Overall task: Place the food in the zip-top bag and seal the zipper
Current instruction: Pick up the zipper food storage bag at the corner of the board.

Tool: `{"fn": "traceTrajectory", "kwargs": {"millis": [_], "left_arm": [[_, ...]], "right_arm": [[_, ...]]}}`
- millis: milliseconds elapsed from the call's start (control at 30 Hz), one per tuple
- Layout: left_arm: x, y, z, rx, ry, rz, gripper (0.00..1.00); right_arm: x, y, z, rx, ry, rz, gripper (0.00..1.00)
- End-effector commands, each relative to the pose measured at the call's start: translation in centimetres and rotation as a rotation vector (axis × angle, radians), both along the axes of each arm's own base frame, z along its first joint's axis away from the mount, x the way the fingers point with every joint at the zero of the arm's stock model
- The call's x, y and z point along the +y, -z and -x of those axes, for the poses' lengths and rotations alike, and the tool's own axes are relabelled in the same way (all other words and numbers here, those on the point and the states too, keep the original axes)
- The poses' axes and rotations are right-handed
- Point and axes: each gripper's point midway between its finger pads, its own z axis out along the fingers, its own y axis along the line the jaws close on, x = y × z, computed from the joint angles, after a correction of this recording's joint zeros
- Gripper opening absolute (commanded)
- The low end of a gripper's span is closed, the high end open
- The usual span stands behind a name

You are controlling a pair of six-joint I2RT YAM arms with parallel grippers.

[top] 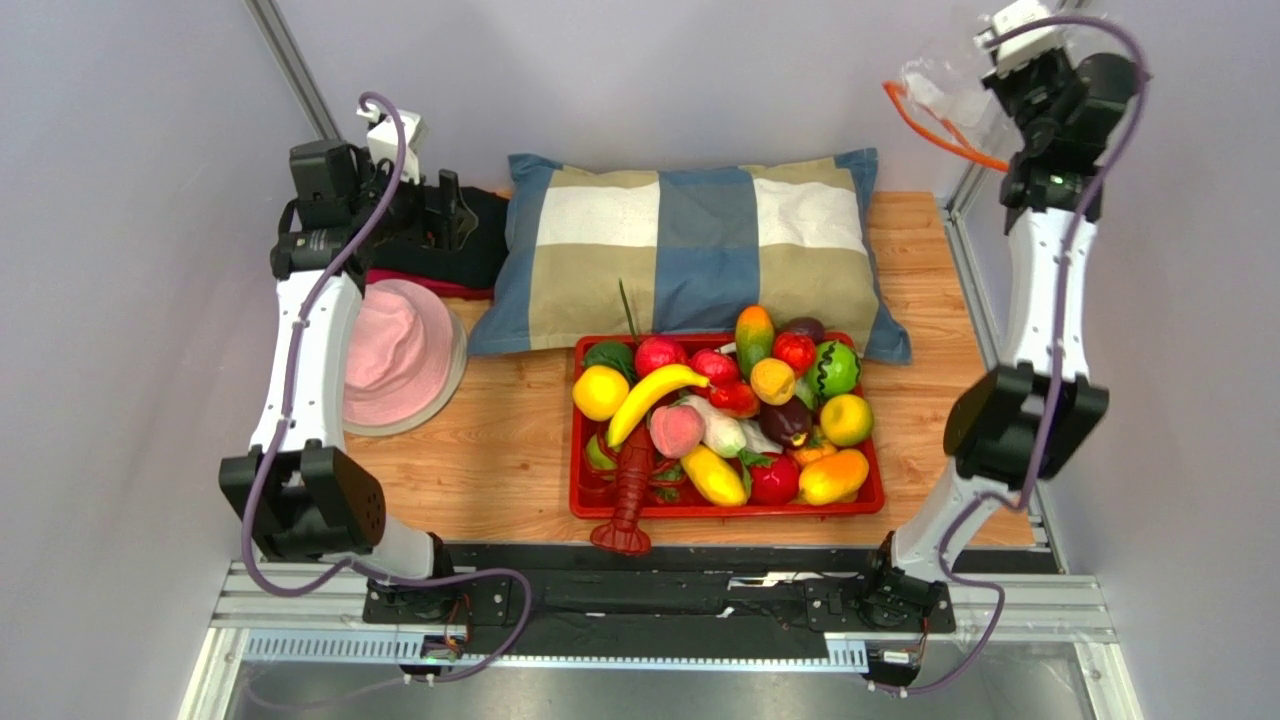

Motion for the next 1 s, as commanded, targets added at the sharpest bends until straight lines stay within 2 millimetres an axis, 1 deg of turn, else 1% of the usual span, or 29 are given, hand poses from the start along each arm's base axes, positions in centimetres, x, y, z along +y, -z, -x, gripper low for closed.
{"fn": "traceTrajectory", "kwargs": {"millis": [0, 33, 67, 100, 133, 167, 200, 233, 267, 300, 333, 367, 400, 433, 467, 500, 533, 600, 633, 667, 700, 733, 767, 800, 833, 867, 900, 933, 967], "left_arm": [[-3.2, -4.8, 2.4, -0.142, 0.139, 0.093, 0.99], [-3.7, -5.3, 2.7, -0.155, 0.164, 0.107, 0.99], [-4.6, -5.8, 3.7, -0.167, 0.215, 0.127, 0.99], [-5.4, -6.0, 4.3, -0.177, 0.250, 0.133, 0.99], [-5.9, -6.4, 4.8, -0.210, 0.279, 0.113, 0.99], [-6.5, -6.6, 6.0, -0.235, 0.305, 0.097, 0.99], [-6.9, -6.8, 6.7, -0.260, 0.329, 0.077, 0.99], [-7.7, -7.2, 7.4, -0.312, 0.378, 0.037, 0.99], [-8.1, -7.4, 9.0, -0.344, 0.406, 0.020, 0.99], [-8.3, -7.7, 9.8, -0.373, 0.427, 0.000, 0.99], [-8.7, -7.9, 10.7, -0.401, 0.457, -0.019, 0.99], [-8.9, -8.3, 12.1, -0.436, 0.471, -0.040, 0.99], [-9.2, -8.3, 13.1, -0.450, 0.494, -0.055, 0.99], [-9.7, -8.3, 14.3, -0.471, 0.537, -0.072, 0.99], [-10.1, -8.7, 15.9, -0.543, 0.578, -0.144, 0.99], [-10.8, -8.4, 17.1, -0.557, 0.613, -0.164, 0.99], [-11.2, -9.0, 18.9, -0.615, 0.635, -0.207, 0.99], [-12.4, -8.0, 20.7, -0.665, 0.711, -0.280, 0.99], [-12.5, -7.7, 21.4, -0.676, 0.719, -0.311, 0.99], [-13.3, -7.9, 23.0, -0.710, 0.770, -0.329, 0.99], [-13.5, -7.1, 23.8, -0.714, 0.819, -0.380, 0.99], [-13.7, -6.8, 24.5, -0.723, 0.850, -0.404, 0.99], [-13.9, -7.0, 25.3, -0.750, 0.886, -0.434, 0.99], [-14.6, -6.6, 26.2, -0.764, 0.944, -0.455, 0.99], [-14.7, -6.5, 26.1, -0.764, 0.947, -0.477, 0.99], [-15.1, -6.8, 26.3, -0.778, 0.962, -0.491, 0.99], [-16.1, -6.1, 27.5, -0.787, 1.047, -0.517, 0.99], [-16.5, -5.3, 26.9, -0.753, 1.060, -0.562, 0.99], [-16.8, -5.3, 26.9, -0.749, 1.075, -0.592, 0.99]], "right_arm": [[7.2, -3.3, 6.7, 0.073, -0.208, -0.353, 0.00], [8.3, -3.2, 7.6, 0.094, -0.234, -0.386, 0.00], [9.6, -4.3, 9.7, 0.102, -0.259, -0.419, 0.00], [11.8, -4.5, 10.9, 0.126, -0.314, -0.473, 0.00], [12.8, -3.8, 11.6, 0.159, -0.335, -0.515, 0.00], [14.2, -4.7, 13.6, 0.159, -0.365, -0.540, 0.00], [16.1, -4.5, 14.5, 0.187, -0.411, -0.570, 0.00], [17.3, -4.3, 15.3, 0.217, -0.437, -0.641, 0.00], [18.3, -2.9, 15.9, 0.264, -0.450, -0.679, 0.00], [20.2, -3.2, 17.3, 0.278, -0.491, -0.696, 0.00], [21.0, -2.7, 18.0, 0.303, -0.503, -0.733, 0.00], [21.9, -1.1, 18.2, 0.357, -0.507, -0.795, 0.00], [23.4, -0.7, 19.3, 0.393, -0.547, -0.813, 0.00], [24.3, 0.2, 19.8, 0.439, -0.560, -0.860, 0.00], [24.7, 1.0, 20.0, 0.471, -0.563, -0.887, 0.00], [26.8, 2.9, 20.7, 0.548, -0.603, -0.911, 0.00], [27.6, 3.4, 21.3, 0.577, -0.626, -0.931, 0.00], [29.7, 5.4, 22.1, 0.659, -0.663, -0.959, 0.00], [30.4, 6.0, 22.1, 0.688, -0.675, -0.967, 0.00], [31.1, 6.2, 22.4, 0.716, -0.688, -0.989, 0.00], [32.4, 6.4, 22.9, 0.751, -0.725, -0.988, 0.00], [33.0, 6.6, 22.7, 0.775, -0.734, -0.992, 0.00], [34.2, 7.1, 23.3, 0.822, -0.745, -0.996, 0.00], [34.7, 7.1, 23.3, 0.841, -0.750, -0.997, 0.00], [35.2, 6.9, 23.6, 0.863, -0.753, -1.000, 0.00], [36.1, 7.6, 23.5, 0.901, -0.753, -0.998, 0.00], [36.6, 7.8, 23.4, 0.924, -0.748, -1.000, 0.00], [37.0, 7.6, 23.7, 0.946, -0.743, -1.000, 0.00], [38.0, 8.7, 23.3, 0.991, -0.732, -0.999, 0.00]]}}
